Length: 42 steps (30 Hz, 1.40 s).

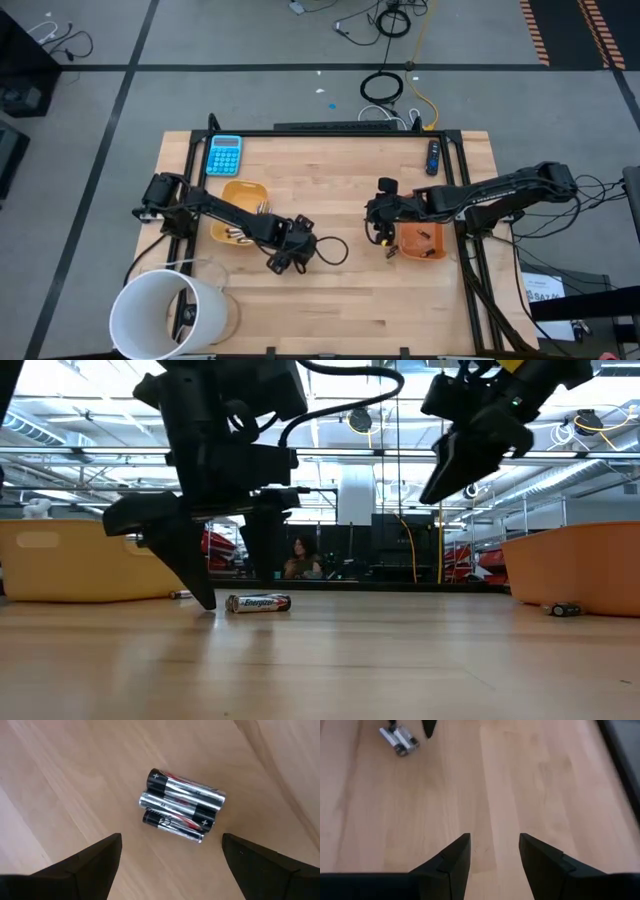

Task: Sort batteries
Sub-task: Put the silver battery into the yellow bin

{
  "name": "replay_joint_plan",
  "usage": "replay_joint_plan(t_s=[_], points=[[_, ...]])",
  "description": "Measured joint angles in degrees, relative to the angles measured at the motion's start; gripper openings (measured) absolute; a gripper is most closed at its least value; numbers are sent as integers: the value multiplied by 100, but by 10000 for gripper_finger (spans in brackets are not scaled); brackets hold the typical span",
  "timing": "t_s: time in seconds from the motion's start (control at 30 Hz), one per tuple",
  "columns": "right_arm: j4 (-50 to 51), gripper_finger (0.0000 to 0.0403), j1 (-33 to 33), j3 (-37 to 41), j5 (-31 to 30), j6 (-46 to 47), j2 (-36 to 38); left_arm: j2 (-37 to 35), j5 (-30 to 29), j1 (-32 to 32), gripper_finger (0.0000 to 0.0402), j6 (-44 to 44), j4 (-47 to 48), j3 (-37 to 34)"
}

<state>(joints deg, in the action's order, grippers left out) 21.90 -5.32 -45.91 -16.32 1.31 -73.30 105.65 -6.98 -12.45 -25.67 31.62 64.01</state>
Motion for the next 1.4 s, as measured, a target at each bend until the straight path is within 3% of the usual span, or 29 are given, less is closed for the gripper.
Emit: replay_joint_plan(t_s=[0.17,0.4,1.4], points=[[-24,160,-2,0,334,-39,31,0,177,25,338,-552,22,0],[-112,160,-4,0,339,33,33,-2,228,155,312,-1002,48,0],[-501,160,-266,0,422,598,31,38,1320,550,310,-1717,27,220]])
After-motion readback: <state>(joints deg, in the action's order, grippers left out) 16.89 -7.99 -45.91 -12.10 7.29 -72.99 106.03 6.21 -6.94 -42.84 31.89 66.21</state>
